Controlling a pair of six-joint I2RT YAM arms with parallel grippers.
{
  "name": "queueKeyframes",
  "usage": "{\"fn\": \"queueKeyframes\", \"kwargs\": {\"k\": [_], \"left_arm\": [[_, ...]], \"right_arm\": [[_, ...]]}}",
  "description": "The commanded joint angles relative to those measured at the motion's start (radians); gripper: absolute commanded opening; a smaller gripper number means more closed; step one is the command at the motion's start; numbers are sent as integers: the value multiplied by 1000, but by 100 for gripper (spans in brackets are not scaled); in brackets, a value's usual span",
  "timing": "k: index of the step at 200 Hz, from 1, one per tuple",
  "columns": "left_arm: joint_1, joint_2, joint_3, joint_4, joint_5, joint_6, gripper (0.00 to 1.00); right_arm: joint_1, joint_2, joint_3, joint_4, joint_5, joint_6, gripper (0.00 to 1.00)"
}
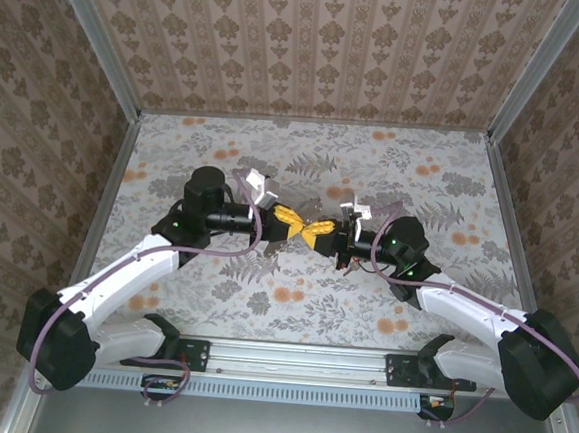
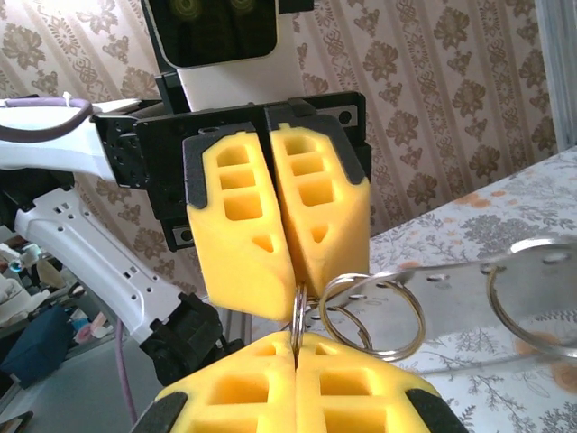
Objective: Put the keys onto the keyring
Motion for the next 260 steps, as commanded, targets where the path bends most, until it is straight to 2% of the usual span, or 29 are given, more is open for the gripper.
{"fn": "queueKeyframes", "kwargs": {"k": [1, 18, 28, 69, 107, 137, 189, 217, 255, 260], "left_arm": [[-27, 10, 42, -34, 51, 37, 7], [-28, 10, 47, -58, 58, 47, 5], [-30, 10, 48, -64, 61, 50, 0], [-28, 8, 53, -100, 69, 74, 0], [-29, 16, 81, -177, 61, 120, 0], [-30, 28, 105, -240, 50, 160, 0], [-32, 41, 112, -246, 46, 164, 0], [-32, 45, 115, -253, 33, 165, 0], [-30, 43, 112, -259, 25, 160, 0], [-30, 42, 111, -255, 34, 155, 6]], "right_arm": [[-3, 3, 24, 48, 38, 4, 0], [-17, 15, 24, 77, 48, 37, 0], [-24, 22, 24, 84, 50, 49, 0], [-31, 22, 30, 62, 59, 51, 0], [-30, -25, 69, -166, 50, -85, 20], [-24, -63, 94, -322, 43, -199, 23], [-2, -44, 116, -400, 17, -270, 17], [5, -41, 119, -409, 11, -288, 0], [5, -57, 96, -354, -2, -277, 0], [3, -60, 91, -342, -2, -268, 0]]}}
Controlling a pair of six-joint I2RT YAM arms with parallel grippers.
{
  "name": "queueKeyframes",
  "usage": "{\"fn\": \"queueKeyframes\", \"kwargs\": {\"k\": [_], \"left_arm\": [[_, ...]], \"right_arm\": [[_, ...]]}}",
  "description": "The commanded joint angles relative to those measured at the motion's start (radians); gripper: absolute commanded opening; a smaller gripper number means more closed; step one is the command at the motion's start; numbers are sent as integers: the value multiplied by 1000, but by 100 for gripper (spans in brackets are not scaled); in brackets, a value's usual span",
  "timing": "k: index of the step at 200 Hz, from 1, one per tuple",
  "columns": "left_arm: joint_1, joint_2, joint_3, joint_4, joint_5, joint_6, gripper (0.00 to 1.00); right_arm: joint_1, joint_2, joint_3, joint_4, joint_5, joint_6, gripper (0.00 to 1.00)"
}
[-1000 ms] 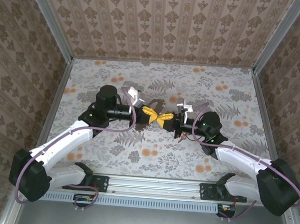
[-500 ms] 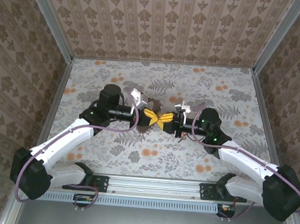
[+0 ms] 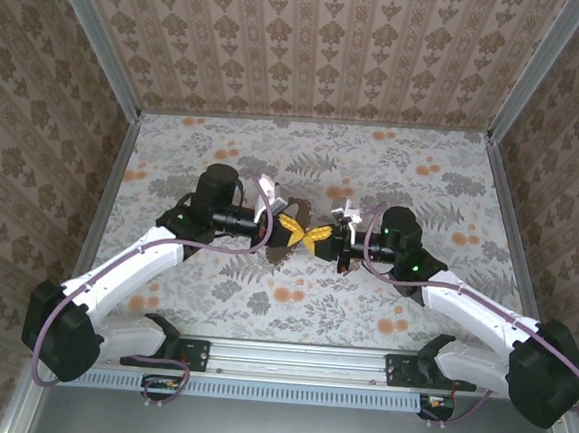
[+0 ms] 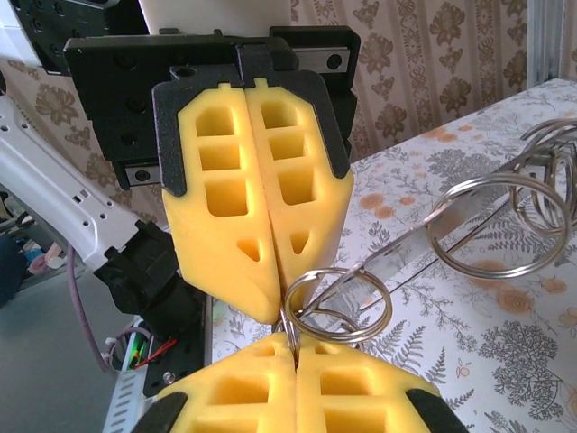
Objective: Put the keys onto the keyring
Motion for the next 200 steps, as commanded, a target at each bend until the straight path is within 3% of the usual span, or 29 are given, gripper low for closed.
{"fn": "queueKeyframes", "kwargs": {"k": [1, 14, 29, 81, 117, 156, 200], "left_arm": [[-12, -5, 35, 17, 50, 14, 8], [-11, -14, 24, 36, 74, -4, 28], [-6, -35, 0, 73, 78, -22, 36], [-1, -62, -32, 133, 70, -38, 28], [-2, -70, -51, 195, 76, -60, 13], [-1, -96, -72, 202, 75, -73, 14], [-9, -101, -80, 198, 70, -73, 25]], "right_arm": [[7, -12, 9, 67, -3, -3, 0], [-1, -16, 1, 108, -12, 32, 0], [-11, -9, -7, 163, -24, 79, 0], [-29, 48, -36, 415, -37, 279, 0], [-30, 48, -54, 451, -18, 311, 0], [-30, 57, -66, 529, 0, 363, 0], [-31, 82, -79, 638, 3, 426, 0]]}}
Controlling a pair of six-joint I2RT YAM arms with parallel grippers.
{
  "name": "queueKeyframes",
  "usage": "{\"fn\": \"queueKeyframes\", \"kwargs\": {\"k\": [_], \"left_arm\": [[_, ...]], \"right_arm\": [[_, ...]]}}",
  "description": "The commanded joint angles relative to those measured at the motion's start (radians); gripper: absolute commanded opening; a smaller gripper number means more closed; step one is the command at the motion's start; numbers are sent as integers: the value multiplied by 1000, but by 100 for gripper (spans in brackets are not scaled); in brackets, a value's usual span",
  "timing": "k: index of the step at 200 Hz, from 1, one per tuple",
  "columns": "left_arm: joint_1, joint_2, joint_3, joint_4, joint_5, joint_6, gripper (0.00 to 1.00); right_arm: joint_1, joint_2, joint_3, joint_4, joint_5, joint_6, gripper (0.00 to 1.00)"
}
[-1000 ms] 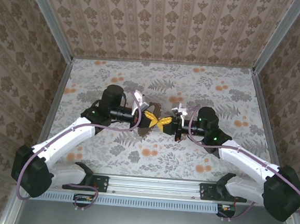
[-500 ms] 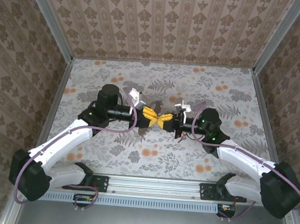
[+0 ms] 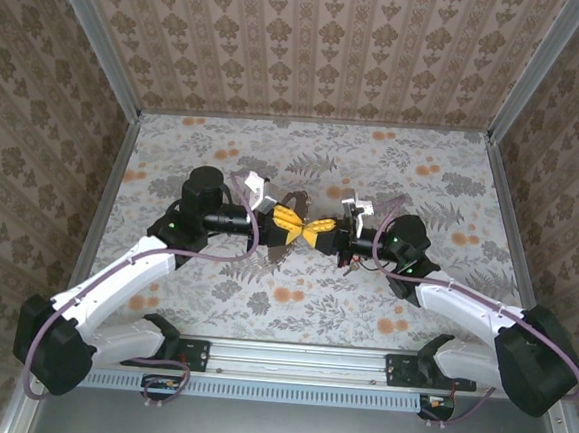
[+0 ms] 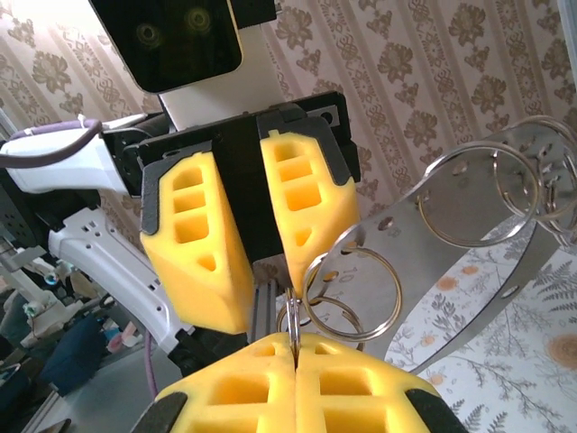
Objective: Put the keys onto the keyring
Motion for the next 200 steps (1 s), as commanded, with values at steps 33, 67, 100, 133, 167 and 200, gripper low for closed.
{"fn": "queueKeyframes", "kwargs": {"k": [33, 67, 100, 133, 167, 200], "left_arm": [[-21, -12, -22, 5, 51, -5, 25], [-31, -2, -23, 23, 54, -6, 20], [-40, -2, -18, 18, 57, 0, 4], [-43, -11, -12, 1, 56, 10, 0], [-44, -14, 20, -70, 44, 57, 0], [-44, -18, 99, -301, -42, 192, 0]], "right_arm": [[-9, -1, -12, 178, 56, 59, 0], [-9, 11, -28, 257, 70, 88, 0], [-8, 27, -33, 304, 89, 106, 0], [-7, 25, -39, 314, 114, 105, 0], [5, -19, -4, 96, 114, 10, 8], [27, -181, 50, -432, 171, -279, 37]]}}
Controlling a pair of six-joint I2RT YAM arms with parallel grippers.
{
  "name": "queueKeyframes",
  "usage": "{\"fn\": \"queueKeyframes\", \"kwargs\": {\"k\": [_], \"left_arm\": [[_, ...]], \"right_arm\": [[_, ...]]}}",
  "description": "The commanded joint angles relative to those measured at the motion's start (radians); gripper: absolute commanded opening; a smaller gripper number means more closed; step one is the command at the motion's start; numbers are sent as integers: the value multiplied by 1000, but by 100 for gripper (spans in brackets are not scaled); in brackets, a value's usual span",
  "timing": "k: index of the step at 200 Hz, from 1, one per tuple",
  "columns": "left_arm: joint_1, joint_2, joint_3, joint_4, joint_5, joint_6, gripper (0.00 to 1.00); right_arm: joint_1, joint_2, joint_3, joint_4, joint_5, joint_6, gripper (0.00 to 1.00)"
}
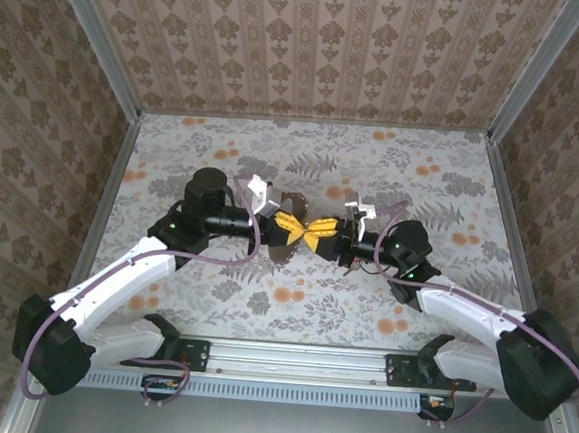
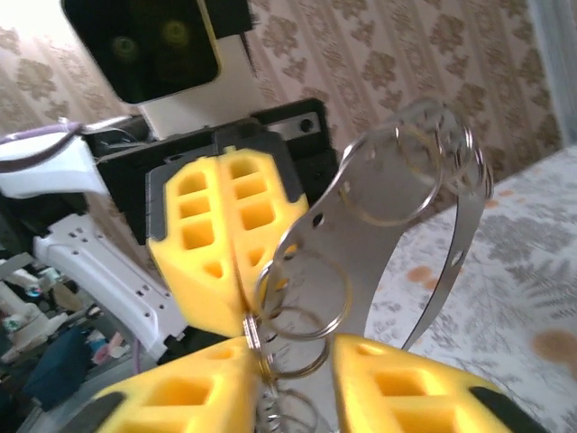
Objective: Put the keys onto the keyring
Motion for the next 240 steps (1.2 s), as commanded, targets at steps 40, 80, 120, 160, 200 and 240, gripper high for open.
{"fn": "queueKeyframes", "kwargs": {"k": [40, 80, 120, 160, 200, 240], "left_arm": [[-19, 6, 131, -330, -66, 210, 0], [-35, 12, 154, -384, -100, 241, 0], [-63, 41, 190, -455, -144, 292, 0], [-79, 58, 203, -487, -163, 315, 0], [-81, 58, 201, -487, -157, 319, 0], [-79, 58, 196, -483, -150, 322, 0]], "right_arm": [[12, -218, 80, -575, 156, -314, 41], [16, -203, 97, -606, 113, -339, 41], [37, -180, 133, -619, 84, -385, 41], [62, -137, 176, -667, 71, -437, 41], [81, -108, 187, -669, 39, -442, 39], [87, -104, 187, -668, 22, -445, 36]]}}
